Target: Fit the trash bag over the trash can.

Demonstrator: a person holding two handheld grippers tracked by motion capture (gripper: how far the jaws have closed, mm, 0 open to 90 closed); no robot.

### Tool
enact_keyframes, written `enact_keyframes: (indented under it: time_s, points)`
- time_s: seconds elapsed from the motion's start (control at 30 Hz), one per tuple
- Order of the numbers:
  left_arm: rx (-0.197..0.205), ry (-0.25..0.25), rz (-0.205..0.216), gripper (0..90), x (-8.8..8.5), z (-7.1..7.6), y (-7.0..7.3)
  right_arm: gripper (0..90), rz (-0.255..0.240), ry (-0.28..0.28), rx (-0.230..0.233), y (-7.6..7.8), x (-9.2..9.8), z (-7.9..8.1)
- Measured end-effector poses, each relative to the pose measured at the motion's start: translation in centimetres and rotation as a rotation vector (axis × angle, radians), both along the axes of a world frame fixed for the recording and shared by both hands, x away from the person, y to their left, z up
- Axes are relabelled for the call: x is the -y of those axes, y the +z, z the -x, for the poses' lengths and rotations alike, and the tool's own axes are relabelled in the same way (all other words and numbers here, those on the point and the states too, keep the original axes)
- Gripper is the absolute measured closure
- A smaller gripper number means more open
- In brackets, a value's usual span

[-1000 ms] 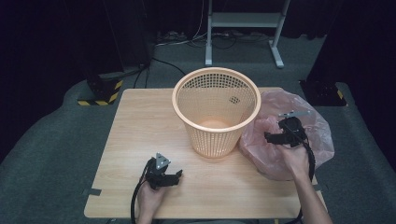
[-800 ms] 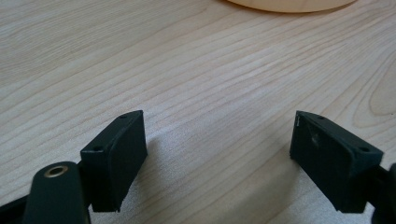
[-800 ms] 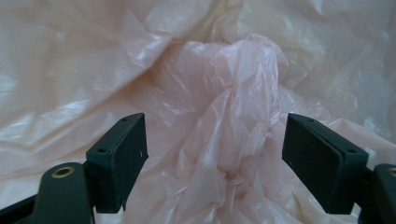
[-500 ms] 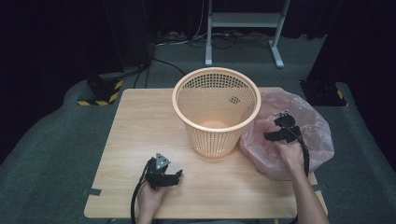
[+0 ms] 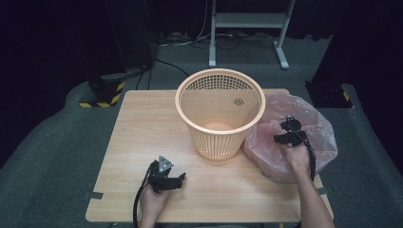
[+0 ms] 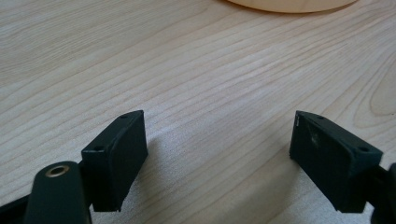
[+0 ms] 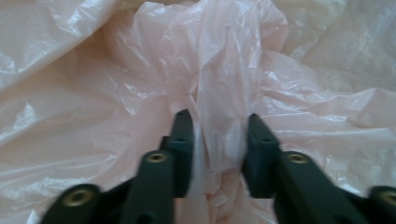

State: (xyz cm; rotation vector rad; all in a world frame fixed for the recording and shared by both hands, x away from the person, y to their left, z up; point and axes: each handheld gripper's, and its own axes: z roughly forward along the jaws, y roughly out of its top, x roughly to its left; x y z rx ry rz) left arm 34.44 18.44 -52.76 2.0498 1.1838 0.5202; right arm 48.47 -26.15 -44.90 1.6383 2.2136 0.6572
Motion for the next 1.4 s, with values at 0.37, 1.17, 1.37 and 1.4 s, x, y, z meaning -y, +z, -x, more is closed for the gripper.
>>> enact_keyframes:
  time_s: [0.37, 1.17, 1.37, 1.4]
  points:
    - [0.000, 0.000, 0.001, 19.0, 0.0, 0.0, 0.0, 86.8, -0.024, 0.033, 0.043, 1.8, 1.5, 1.3]
    - [0.001, 0.001, 0.000, 19.2, 0.0, 0.0, 0.0, 87.0, -0.058, 0.049, 0.157, 7.5, 5.1, 5.4]
    - [0.001, 0.003, 0.001, 19.2, 0.0, 0.0, 0.0, 87.0, -0.071, 0.058, 0.181, 8.5, 5.5, 6.1]
    - [0.001, 0.003, 0.001, 19.2, 0.0, 0.0, 0.0, 86.9, -0.075, 0.058, 0.186, 8.7, 5.5, 6.2]
